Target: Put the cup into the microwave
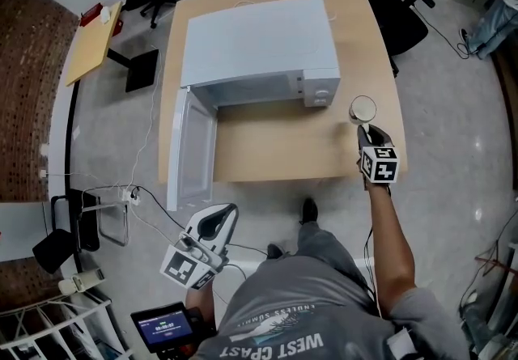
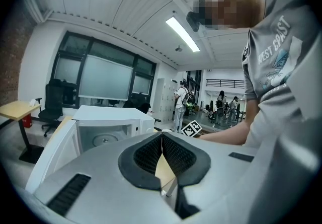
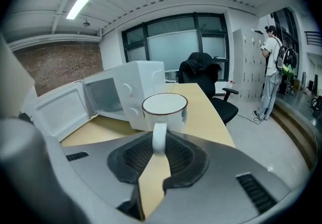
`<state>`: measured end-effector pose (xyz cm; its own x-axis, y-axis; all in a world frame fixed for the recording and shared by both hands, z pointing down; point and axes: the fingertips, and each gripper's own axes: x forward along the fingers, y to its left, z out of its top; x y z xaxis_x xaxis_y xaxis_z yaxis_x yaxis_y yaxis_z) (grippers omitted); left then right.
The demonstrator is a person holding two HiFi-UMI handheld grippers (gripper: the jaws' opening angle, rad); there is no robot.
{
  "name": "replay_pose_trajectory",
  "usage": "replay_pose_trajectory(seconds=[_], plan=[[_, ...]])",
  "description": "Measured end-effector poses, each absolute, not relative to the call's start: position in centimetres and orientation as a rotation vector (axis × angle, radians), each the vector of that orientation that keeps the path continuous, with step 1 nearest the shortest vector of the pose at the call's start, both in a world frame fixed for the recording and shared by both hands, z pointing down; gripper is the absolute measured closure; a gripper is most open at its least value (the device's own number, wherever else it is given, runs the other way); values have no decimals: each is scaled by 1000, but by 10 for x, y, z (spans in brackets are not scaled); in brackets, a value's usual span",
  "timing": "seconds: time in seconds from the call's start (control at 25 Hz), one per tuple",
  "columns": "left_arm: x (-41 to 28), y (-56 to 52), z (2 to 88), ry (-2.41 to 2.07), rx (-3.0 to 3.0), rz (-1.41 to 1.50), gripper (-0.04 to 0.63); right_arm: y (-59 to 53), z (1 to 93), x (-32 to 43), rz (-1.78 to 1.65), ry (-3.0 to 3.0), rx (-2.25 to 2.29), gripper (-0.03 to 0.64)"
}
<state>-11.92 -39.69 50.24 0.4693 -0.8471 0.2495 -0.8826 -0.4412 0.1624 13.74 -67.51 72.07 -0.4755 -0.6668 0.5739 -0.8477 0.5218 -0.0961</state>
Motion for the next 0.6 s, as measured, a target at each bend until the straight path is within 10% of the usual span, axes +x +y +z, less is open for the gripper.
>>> replay_pose_trajectory(seconds=[0.6], plan=[[-136, -272, 469, -1494, 2561, 64, 574, -490, 536, 91, 305, -2550, 1050, 543]])
